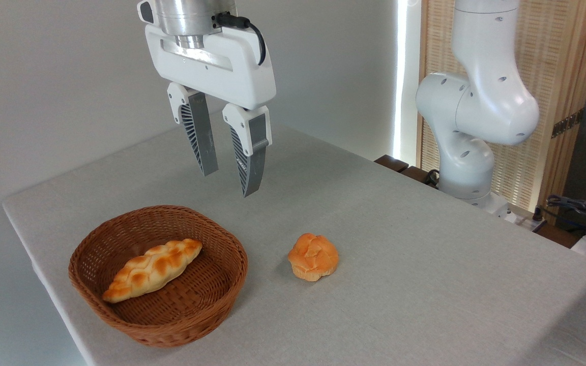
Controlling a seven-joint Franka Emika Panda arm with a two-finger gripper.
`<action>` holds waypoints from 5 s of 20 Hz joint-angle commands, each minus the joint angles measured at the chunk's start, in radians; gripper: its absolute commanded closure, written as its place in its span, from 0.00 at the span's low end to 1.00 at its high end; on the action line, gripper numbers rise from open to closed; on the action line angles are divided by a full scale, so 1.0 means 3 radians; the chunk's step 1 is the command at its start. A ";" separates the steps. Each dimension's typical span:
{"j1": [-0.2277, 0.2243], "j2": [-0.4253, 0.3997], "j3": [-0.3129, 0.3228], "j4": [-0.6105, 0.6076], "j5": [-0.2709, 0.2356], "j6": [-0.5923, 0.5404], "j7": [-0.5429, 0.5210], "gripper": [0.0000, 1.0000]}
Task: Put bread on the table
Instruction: 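Move the gripper down toward the braided bread roll in the basket, then lower the open gripper onto the braided roll and close on it, then lift the braided roll out of the basket and carry it beside the orange bun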
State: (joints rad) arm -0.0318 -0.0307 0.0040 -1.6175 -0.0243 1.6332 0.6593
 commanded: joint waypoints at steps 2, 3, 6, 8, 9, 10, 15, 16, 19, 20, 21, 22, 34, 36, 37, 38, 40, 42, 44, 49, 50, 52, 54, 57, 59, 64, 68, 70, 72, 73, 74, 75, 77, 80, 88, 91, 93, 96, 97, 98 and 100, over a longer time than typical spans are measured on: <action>-0.0017 0.0031 -0.0003 0.0002 -0.0062 -0.0024 0.0027 0.00; -0.0022 0.0031 -0.0003 0.0002 -0.0067 -0.0024 0.0032 0.00; -0.0032 0.0031 -0.0008 -0.0003 -0.0062 -0.0019 0.0027 0.00; -0.0032 0.0031 -0.0008 -0.0003 -0.0067 -0.0019 0.0022 0.00; -0.0032 0.0036 -0.0008 -0.0003 -0.0082 0.0001 0.0016 0.00; -0.0042 0.0051 -0.0018 -0.0003 -0.0088 0.0037 0.0001 0.00; -0.0119 0.0286 -0.0417 -0.0003 -0.0113 0.0486 -0.0029 0.00; -0.0124 0.0352 -0.0458 -0.0003 -0.0113 0.0568 -0.0055 0.00; -0.0124 0.0480 -0.0489 -0.0059 -0.0174 0.0849 -0.0402 0.00; -0.0134 0.0526 -0.0519 -0.0125 -0.0175 0.1007 -0.0388 0.00; -0.0139 0.0583 -0.0575 -0.0191 -0.0144 0.1196 -0.0367 0.00; -0.0139 0.0654 -0.0616 -0.0243 -0.0124 0.1365 -0.0332 0.00; -0.0144 0.0864 -0.0668 -0.0565 -0.0118 0.1739 0.0103 0.00; -0.0144 0.0864 -0.0673 -0.0652 -0.0118 0.1872 0.0108 0.00; -0.0144 0.0864 -0.0668 -0.0693 -0.0118 0.1929 0.0139 0.00; -0.0144 0.0864 -0.0668 -0.0719 -0.0118 0.1960 0.0185 0.00; -0.0139 0.0864 -0.0668 -0.0719 -0.0118 0.1970 0.0277 0.00; -0.0139 0.0864 -0.0668 -0.0714 -0.0118 0.1975 0.0277 0.00; -0.0139 0.0864 -0.0668 -0.0719 -0.0073 0.1996 0.0277 0.06; -0.0139 0.0864 -0.0673 -0.0719 -0.0006 0.2052 0.0282 0.61; -0.0139 0.0864 -0.0668 -0.0719 -0.0006 0.2067 0.0282 0.69; -0.0139 0.0869 -0.0668 -0.0719 -0.0006 0.2072 0.0287 0.83; -0.0139 0.0864 -0.0673 -0.0719 -0.0006 0.2072 0.0287 0.86; -0.0139 0.0864 -0.0668 -0.0719 -0.0006 0.2072 0.0287 0.87; -0.0139 0.0864 -0.0668 -0.0719 -0.0006 0.2072 0.0287 0.87; -0.0139 0.0859 -0.0673 -0.0719 -0.0006 0.2067 0.0287 0.90; -0.0134 0.0839 -0.0668 -0.0714 -0.0006 0.2047 0.0282 0.90; -0.0134 0.0818 -0.0663 -0.0693 -0.0006 0.2047 0.0267 0.90; -0.0134 0.0773 -0.0658 -0.0673 -0.0021 0.2042 0.0226 0.90; -0.0134 0.0742 -0.0637 -0.0658 -0.0052 0.2037 0.0221 0.90; -0.0124 0.0701 -0.0632 -0.0617 -0.0057 0.2011 0.0211 0.90; -0.0119 0.0655 -0.0632 -0.0601 -0.0062 0.1955 0.0211 0.90; -0.0114 0.0568 -0.0627 -0.0601 -0.0128 0.1817 0.0211 0.90; -0.0109 0.0425 -0.0627 -0.0601 -0.0185 0.1572 0.0211 0.90; -0.0119 -0.0473 -0.0622 -0.1197 -0.0190 0.0733 0.0231 0.90; -0.0221 -0.0965 -0.0658 -0.1709 -0.0205 0.0646 0.0262 0.89; -0.0369 -0.1099 -0.0658 -0.1924 -0.0205 0.0544 0.0267 0.88; -0.0507 -0.1120 -0.0658 -0.2125 -0.0205 0.0549 0.0267 0.82; -0.0528 -0.1089 -0.0658 -0.2155 -0.0205 0.0599 0.0267 0.69; -0.0538 -0.1053 -0.0658 -0.2181 -0.0205 0.0635 0.0267 0.43; -0.0554 -0.0967 -0.0658 -0.2247 -0.0205 0.0824 0.0267 0.06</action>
State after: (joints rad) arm -0.1882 -0.3510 -0.2038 -2.2636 -0.0644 1.8090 0.7258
